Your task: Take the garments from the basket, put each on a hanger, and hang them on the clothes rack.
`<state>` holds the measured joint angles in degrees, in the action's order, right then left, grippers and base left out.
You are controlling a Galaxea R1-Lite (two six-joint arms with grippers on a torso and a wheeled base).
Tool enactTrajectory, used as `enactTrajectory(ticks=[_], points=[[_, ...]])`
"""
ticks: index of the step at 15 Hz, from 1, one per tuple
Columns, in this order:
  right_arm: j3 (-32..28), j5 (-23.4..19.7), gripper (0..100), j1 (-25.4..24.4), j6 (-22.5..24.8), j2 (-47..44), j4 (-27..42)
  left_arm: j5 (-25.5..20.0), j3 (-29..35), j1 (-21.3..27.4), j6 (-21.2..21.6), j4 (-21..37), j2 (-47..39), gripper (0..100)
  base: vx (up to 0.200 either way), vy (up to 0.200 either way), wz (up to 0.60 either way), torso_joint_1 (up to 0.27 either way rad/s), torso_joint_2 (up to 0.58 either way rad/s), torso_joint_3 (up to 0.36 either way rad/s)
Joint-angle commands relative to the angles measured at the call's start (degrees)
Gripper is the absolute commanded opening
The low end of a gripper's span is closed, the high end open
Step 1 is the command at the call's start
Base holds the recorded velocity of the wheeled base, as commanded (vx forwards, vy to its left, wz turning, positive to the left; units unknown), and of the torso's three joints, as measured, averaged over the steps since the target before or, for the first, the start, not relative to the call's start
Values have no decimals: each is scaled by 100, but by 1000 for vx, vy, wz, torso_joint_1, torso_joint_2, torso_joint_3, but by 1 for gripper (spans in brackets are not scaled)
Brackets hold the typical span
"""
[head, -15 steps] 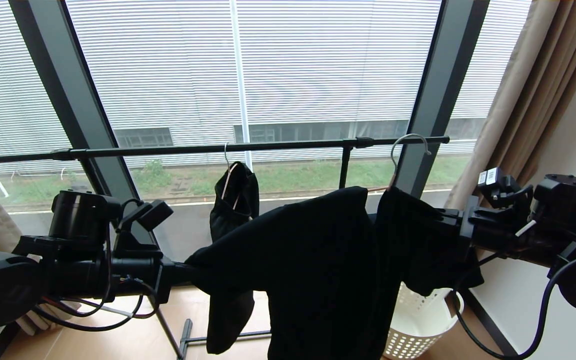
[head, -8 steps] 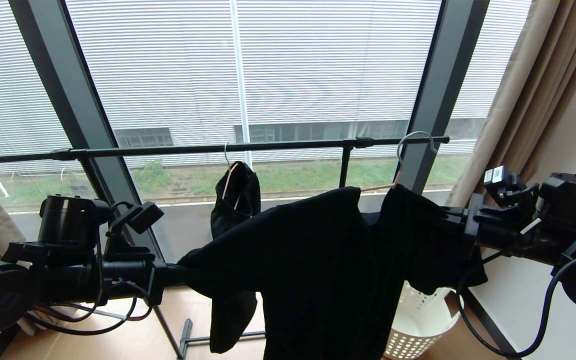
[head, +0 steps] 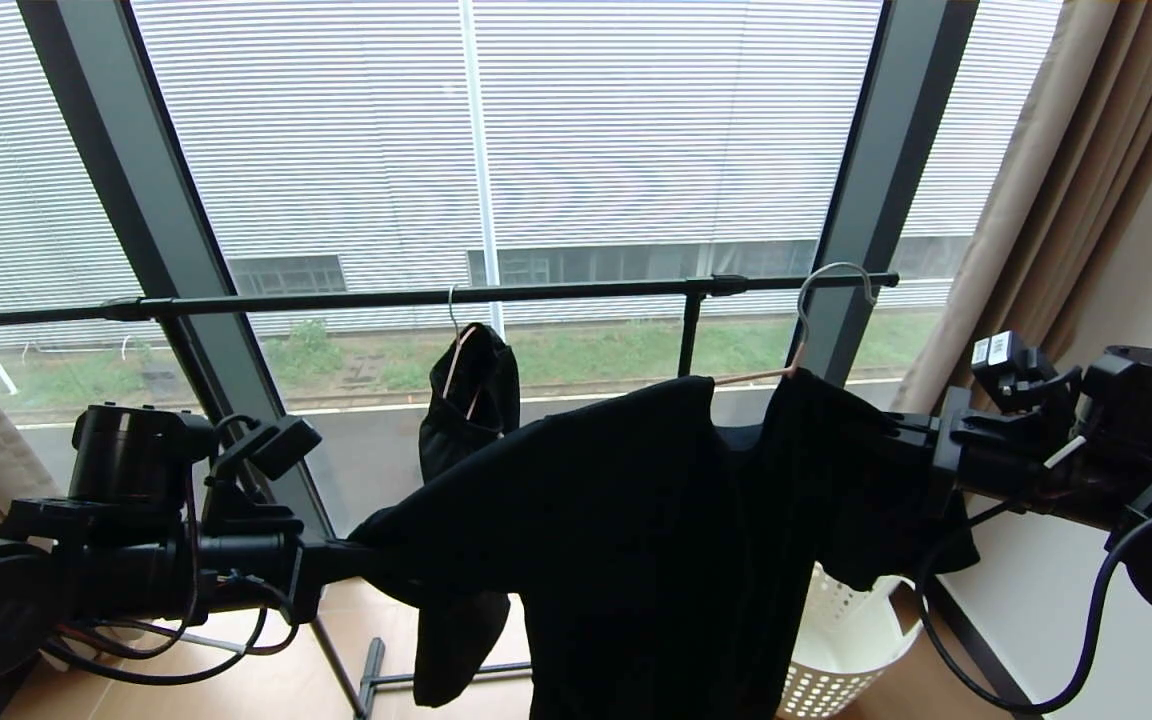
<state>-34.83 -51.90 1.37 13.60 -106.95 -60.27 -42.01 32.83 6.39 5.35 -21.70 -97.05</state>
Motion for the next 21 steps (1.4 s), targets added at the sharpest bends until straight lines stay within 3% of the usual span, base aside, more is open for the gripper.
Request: enactTrajectory(ticks=[1, 21], points=[[-6, -128, 0, 22, 2, -1, -2, 0, -22, -6, 1, -10, 2, 0, 0, 0, 0, 0, 0, 0], [-24, -268, 0, 197, 19, -98, -11, -18, -66, -182, 10, -54, -7, 0, 0, 0, 0, 0, 0, 0]])
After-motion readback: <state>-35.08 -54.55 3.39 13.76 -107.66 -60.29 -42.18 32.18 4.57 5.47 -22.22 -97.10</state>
